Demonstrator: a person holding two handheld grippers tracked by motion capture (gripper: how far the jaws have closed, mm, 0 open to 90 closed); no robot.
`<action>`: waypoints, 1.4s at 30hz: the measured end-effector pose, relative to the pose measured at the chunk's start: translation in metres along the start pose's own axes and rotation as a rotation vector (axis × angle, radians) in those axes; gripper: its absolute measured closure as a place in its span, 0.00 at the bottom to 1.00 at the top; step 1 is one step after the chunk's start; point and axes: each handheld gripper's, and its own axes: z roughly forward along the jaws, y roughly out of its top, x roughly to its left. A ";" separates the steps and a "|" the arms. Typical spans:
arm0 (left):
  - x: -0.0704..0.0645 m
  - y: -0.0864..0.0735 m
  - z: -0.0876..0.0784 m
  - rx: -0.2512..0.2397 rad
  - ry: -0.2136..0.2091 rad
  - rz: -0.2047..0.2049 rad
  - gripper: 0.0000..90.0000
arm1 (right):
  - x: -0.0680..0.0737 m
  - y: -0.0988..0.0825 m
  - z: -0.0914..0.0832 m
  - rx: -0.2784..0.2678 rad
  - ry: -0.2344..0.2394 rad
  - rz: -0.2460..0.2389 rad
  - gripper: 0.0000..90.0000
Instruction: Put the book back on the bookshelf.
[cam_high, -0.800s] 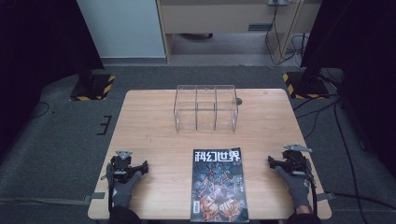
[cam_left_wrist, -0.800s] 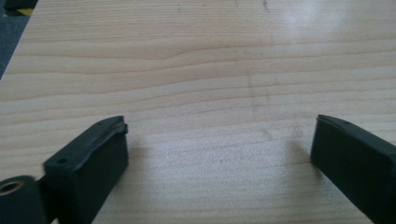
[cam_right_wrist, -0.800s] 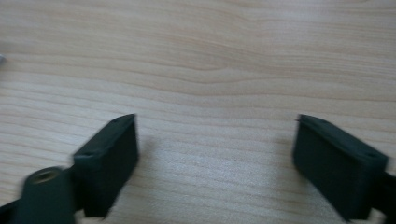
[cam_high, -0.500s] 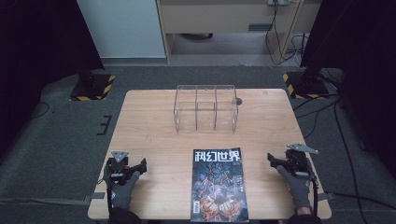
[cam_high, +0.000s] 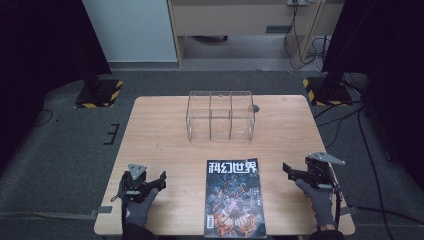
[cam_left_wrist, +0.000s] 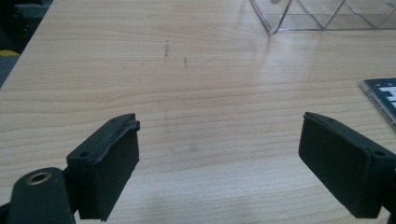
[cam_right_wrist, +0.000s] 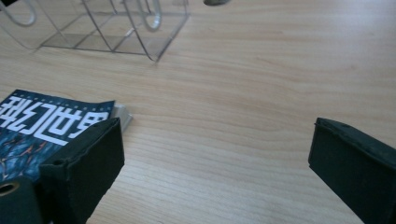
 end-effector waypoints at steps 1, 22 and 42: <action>-0.002 0.000 -0.001 -0.003 -0.009 0.002 0.14 | 0.002 0.001 -0.001 -0.007 0.011 -0.002 0.08; -0.040 -0.002 -0.003 -0.019 -0.115 0.035 0.18 | 0.031 0.005 -0.006 0.028 0.045 -0.036 0.17; -0.091 -0.015 0.007 0.030 -0.177 0.148 0.18 | 0.069 -0.010 0.002 0.080 0.113 -0.085 0.19</action>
